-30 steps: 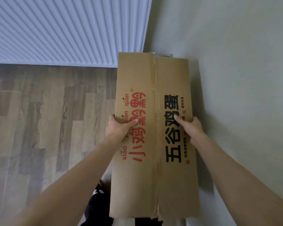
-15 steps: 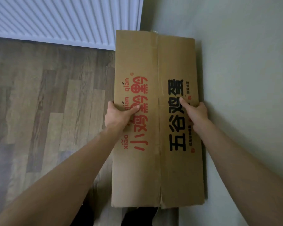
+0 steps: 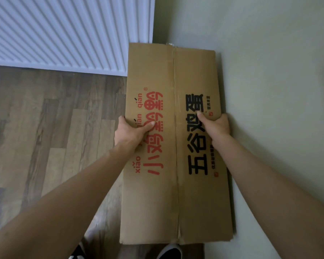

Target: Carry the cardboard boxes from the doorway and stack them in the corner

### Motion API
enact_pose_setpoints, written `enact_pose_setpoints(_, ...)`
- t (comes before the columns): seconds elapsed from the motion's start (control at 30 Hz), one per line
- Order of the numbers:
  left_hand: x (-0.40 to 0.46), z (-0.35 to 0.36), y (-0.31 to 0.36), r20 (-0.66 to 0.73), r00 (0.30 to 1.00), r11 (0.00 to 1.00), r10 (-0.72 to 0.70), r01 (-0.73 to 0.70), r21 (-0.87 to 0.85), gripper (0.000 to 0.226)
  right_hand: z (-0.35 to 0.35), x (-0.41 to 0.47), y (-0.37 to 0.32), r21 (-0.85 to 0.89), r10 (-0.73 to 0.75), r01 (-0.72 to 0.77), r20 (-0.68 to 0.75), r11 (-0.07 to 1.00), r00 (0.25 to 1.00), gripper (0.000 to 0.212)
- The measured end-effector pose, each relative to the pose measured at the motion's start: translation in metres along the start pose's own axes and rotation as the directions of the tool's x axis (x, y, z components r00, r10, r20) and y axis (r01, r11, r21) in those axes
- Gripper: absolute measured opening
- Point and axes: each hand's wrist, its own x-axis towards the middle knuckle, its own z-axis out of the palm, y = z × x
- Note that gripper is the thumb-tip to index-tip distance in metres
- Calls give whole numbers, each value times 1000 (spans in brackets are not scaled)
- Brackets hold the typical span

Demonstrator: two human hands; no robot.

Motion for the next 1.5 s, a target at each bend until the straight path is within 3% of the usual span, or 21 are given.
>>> enact_pose_setpoints(0.27,-10,-14,8,80,996,999,-33,36,-34,83,-4,-27,-16,-61,-1,-4,-70,998,998,86)
enact_pose_setpoints(0.4,-34,-53,22,89,996,996,-3,10,-83,60,-8,-72,-43,-152,-78,63,-96,986,992,70)
enact_pose_setpoints(0.57,-86,-161,67,56,998,973,12,1,-231,27,2,-191,-107,-230,-193,213,105,949,975,38)
enact_pose_setpoints(0.67,-147,-273,97,39,999,947,30,-16,-320,1,21,-310,-165,-259,-230,287,228,922,946,19)
enact_pose_setpoints(0.73,-178,-342,114,19,996,929,85,-73,-363,14,38,-379,-200,-256,-245,327,307,910,920,17)
enact_pose_setpoints(0.9,-272,-558,131,-153,974,846,168,-223,-485,22,98,-576,-292,-115,-361,476,504,872,784,10)
enact_pose_setpoints(1.2,-391,-889,94,-546,822,750,161,-461,-474,31,234,-894,-439,184,-513,625,761,758,398,9)
enact_pose_setpoints(1.33,-396,-1017,46,-713,700,722,24,-506,-472,44,321,-989,-484,246,-568,739,794,627,218,30)
enact_pose_setpoints(1.5,-379,-1182,-14,-807,570,692,-158,-519,-502,39,471,-1062,-549,295,-533,734,839,612,108,24)
